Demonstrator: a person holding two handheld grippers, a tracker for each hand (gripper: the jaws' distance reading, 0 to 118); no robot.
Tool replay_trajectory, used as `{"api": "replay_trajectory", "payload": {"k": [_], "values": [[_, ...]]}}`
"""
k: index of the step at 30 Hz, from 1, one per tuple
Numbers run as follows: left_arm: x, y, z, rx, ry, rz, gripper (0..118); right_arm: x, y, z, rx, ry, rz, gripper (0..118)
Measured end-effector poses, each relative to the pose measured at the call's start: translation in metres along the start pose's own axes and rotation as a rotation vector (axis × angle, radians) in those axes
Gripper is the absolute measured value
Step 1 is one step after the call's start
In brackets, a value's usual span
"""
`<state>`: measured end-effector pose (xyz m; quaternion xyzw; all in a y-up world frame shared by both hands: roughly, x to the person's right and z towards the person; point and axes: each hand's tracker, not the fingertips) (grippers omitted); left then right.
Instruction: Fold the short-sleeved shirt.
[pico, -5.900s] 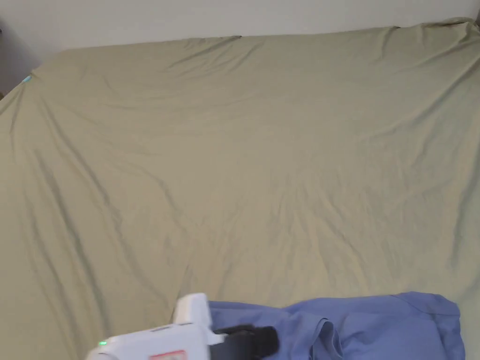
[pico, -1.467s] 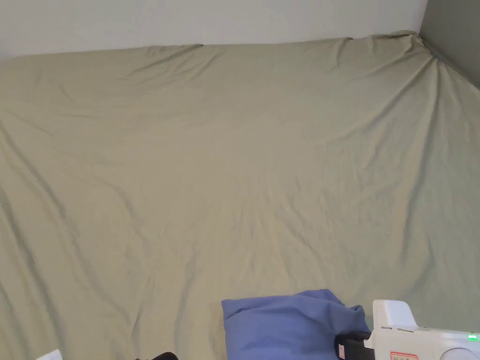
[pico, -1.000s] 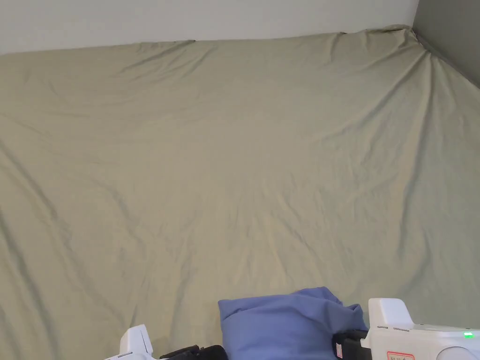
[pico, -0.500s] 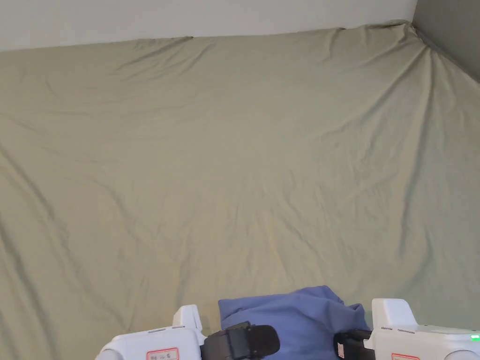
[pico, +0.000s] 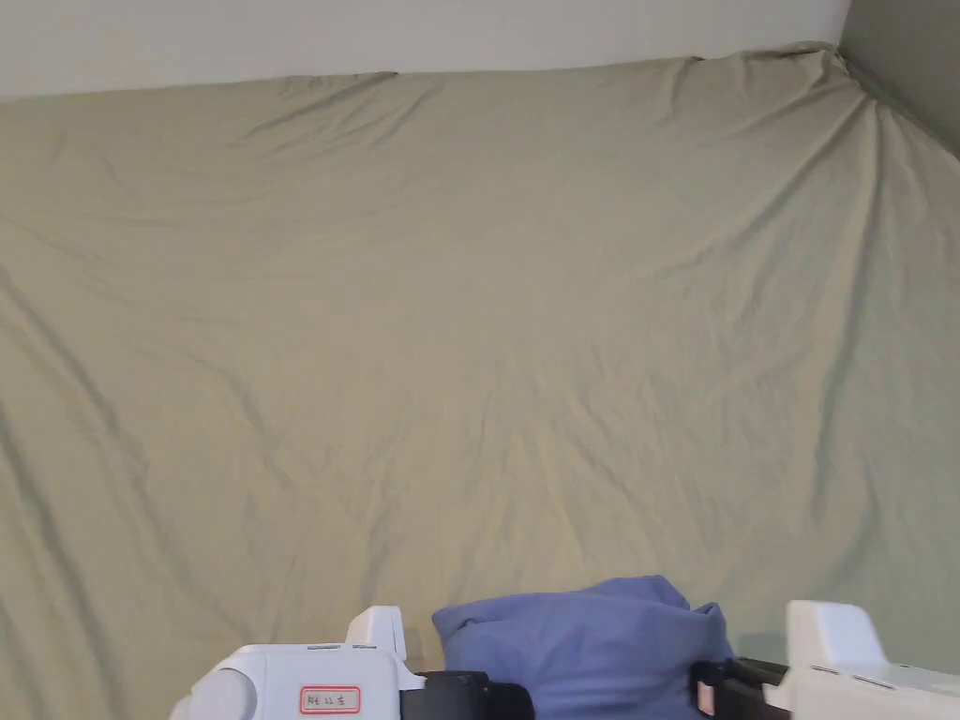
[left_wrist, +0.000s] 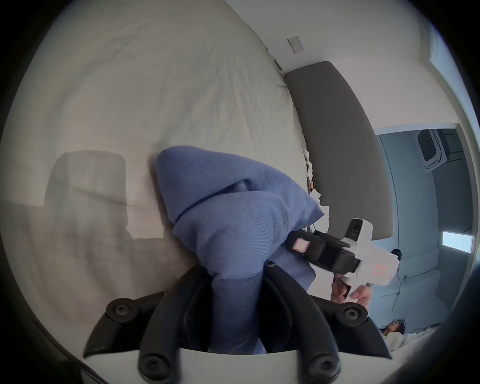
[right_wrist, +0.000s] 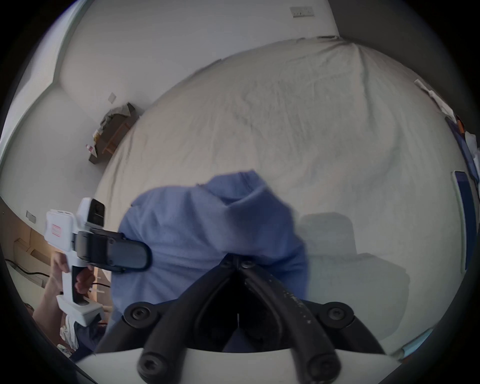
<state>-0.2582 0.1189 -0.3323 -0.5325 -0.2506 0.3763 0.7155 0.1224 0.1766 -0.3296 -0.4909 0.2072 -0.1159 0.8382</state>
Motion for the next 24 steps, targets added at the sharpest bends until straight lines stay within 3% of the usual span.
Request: {"api": "replay_trajectory", "payload": {"k": [5, 8, 15, 18, 24], "values": [[-0.035, 0.02, 0.077, 0.021, 0.143, 0.007, 21, 0.012, 0.009, 0.078, 0.154, -0.073, 0.009, 0], [-0.065, 0.032, 0.135, 0.051, 0.24, 0.047, 21, 0.024, 0.007, 0.116, 0.218, -0.105, -0.027, 0], [-0.117, 0.039, 0.25, 0.167, 0.46, 0.178, 21, 0.03, -0.004, 0.157, 0.259, -0.198, -0.052, 0], [-0.135, 0.038, 0.268, 0.192, 0.524, 0.255, 21, 0.028, -0.006, 0.162, 0.268, -0.217, -0.062, 0], [-0.133, 0.024, 0.246, 0.215, 0.495, 0.263, 20, 0.02, -0.005, 0.158, 0.261, -0.222, -0.056, 0]]}}
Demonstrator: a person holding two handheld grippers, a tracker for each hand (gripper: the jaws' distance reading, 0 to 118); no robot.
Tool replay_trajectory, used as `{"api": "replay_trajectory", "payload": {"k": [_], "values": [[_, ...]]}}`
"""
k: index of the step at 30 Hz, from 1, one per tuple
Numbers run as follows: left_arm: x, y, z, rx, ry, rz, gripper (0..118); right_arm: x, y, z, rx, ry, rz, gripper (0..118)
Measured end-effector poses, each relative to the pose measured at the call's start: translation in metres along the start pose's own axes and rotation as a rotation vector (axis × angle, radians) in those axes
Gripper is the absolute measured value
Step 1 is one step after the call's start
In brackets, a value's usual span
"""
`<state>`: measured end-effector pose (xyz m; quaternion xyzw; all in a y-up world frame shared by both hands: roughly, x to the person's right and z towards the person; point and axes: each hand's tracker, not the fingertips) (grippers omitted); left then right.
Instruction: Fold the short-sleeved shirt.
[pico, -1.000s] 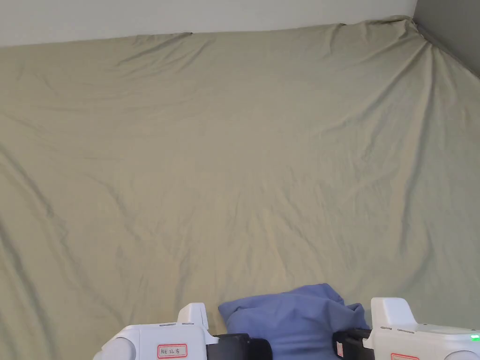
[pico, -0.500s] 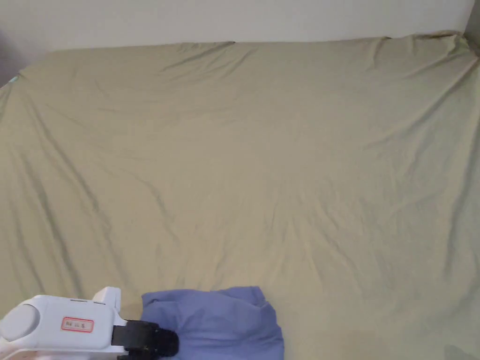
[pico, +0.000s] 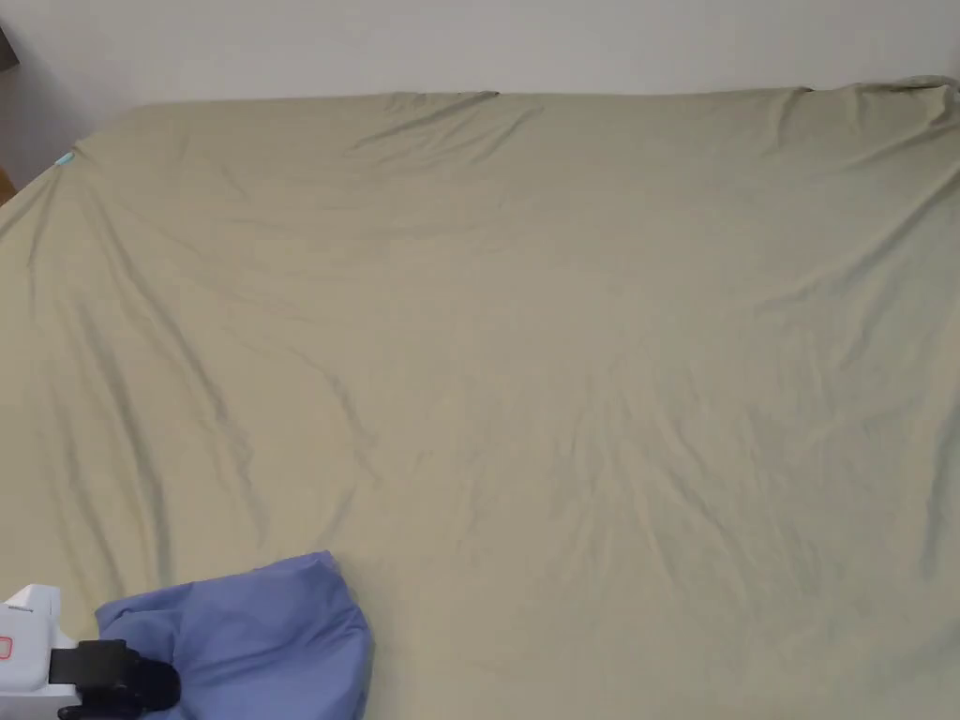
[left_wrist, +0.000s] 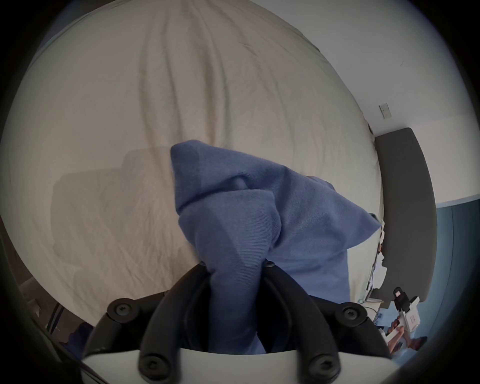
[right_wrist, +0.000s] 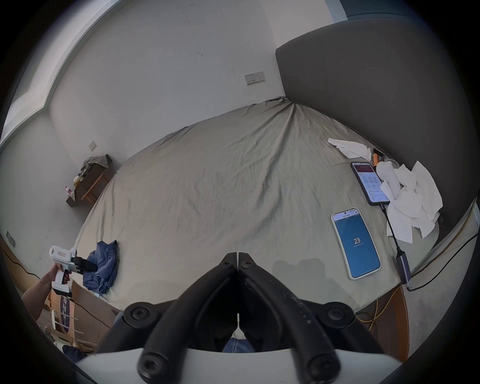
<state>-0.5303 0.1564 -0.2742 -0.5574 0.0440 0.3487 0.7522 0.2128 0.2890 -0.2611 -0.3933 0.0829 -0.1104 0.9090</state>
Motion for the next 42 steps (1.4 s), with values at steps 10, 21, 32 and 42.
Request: {"api": "replay_trajectory", "payload": {"k": [10, 21, 32, 42], "values": [[0.063, -0.052, 0.075, 0.464, -0.027, -0.186, 111, -0.012, 0.001, -0.004, 0.001, 0.026, 0.021, 0], [0.193, -0.142, 0.099, 0.777, -0.076, -0.406, 0, -0.033, 0.017, 0.032, 0.237, 0.013, 0.046, 0], [0.266, -0.18, 0.202, 1.111, -0.102, -0.567, 0, -0.067, 0.067, 0.129, 0.614, 0.049, 0.108, 0], [0.304, -0.211, 0.27, 1.319, -0.024, -0.596, 0, -0.095, 0.086, 0.198, 0.846, 0.095, 0.162, 0]]}}
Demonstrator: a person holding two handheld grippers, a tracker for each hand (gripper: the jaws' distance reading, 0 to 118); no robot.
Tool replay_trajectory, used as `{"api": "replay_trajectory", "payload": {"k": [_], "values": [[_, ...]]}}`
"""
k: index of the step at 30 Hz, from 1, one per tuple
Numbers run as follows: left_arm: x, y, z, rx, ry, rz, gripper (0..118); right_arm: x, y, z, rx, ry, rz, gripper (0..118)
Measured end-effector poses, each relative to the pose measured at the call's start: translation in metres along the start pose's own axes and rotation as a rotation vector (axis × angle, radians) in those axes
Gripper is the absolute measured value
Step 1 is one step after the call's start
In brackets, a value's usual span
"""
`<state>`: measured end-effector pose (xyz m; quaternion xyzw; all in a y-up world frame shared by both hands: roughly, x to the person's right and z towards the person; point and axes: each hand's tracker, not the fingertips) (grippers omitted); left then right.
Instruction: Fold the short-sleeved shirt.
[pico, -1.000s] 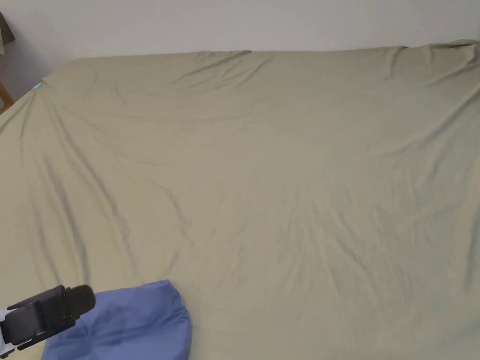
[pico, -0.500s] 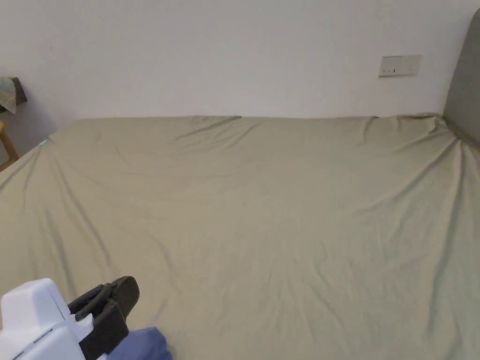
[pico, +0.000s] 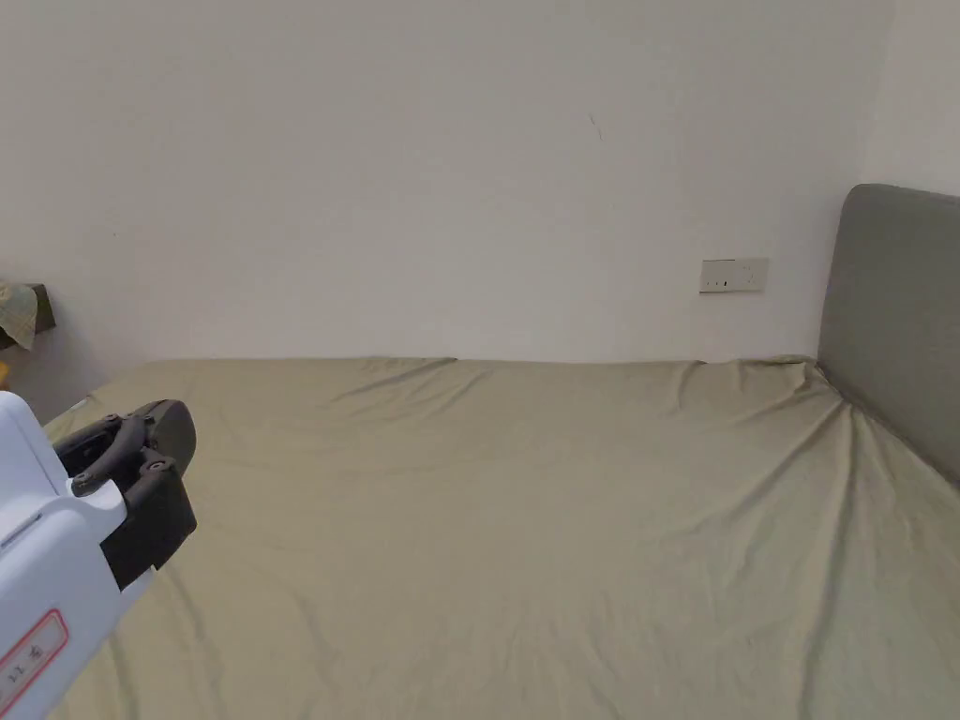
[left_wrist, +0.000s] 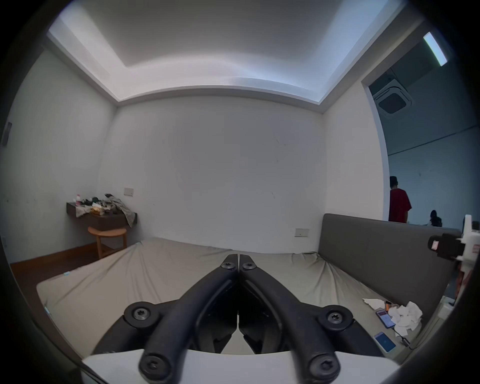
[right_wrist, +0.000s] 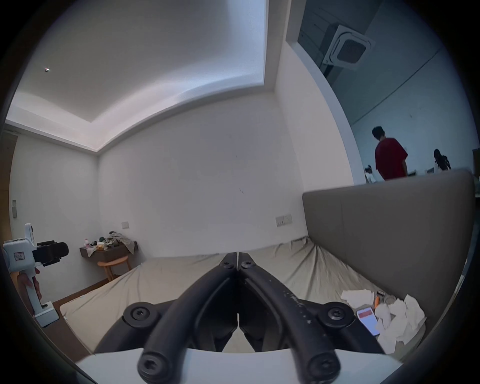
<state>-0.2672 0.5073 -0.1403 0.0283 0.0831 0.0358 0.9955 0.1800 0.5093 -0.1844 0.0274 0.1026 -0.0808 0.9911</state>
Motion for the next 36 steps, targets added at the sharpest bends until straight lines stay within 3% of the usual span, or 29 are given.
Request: {"api": "replay_trajectory", "payload": {"k": [36], "values": [[-0.005, -0.006, -0.006, -0.042, 0.038, -0.014, 0, 0.011, -0.021, -0.01, -0.026, -0.007, 0.038, 0]]}}
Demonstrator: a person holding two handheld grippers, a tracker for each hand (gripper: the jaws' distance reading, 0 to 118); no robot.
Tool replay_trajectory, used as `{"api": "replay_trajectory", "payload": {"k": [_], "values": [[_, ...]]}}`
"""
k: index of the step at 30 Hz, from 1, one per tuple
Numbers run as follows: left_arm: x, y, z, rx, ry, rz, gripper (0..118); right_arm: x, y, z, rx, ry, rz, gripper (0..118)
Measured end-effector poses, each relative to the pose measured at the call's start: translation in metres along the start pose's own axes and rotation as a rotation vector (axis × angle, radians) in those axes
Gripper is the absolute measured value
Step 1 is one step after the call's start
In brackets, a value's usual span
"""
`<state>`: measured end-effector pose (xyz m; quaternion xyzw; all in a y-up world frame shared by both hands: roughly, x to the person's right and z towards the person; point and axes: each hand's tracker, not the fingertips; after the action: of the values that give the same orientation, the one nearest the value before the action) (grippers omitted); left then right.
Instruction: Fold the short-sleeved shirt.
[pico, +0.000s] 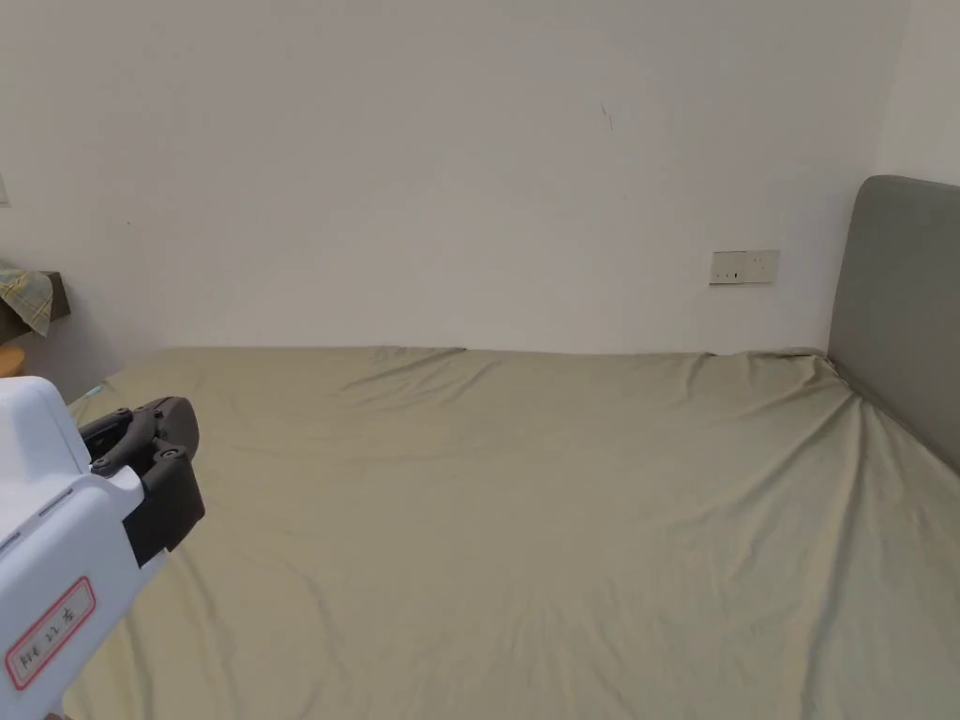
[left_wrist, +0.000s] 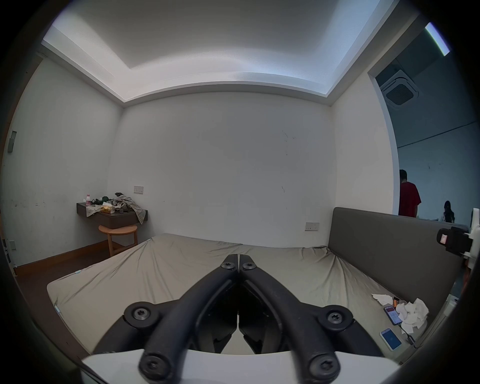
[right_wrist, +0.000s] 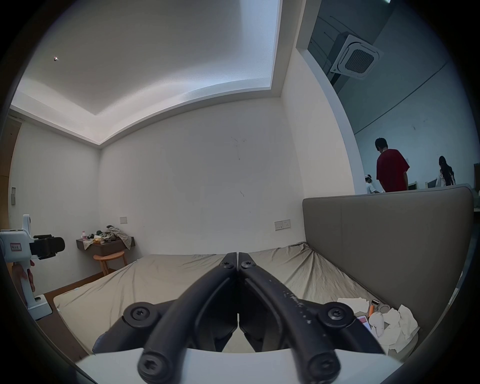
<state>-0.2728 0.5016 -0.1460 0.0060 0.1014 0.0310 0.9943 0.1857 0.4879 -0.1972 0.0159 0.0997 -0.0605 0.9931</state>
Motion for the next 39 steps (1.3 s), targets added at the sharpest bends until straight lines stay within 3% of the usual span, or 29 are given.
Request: {"api": "replay_trajectory", "payload": {"k": [39], "values": [[0.0, -0.006, -0.004, -0.03, 0.001, -0.013, 0, -0.014, 0.005, 0.002, -0.011, -0.016, 0.001, 0]]}}
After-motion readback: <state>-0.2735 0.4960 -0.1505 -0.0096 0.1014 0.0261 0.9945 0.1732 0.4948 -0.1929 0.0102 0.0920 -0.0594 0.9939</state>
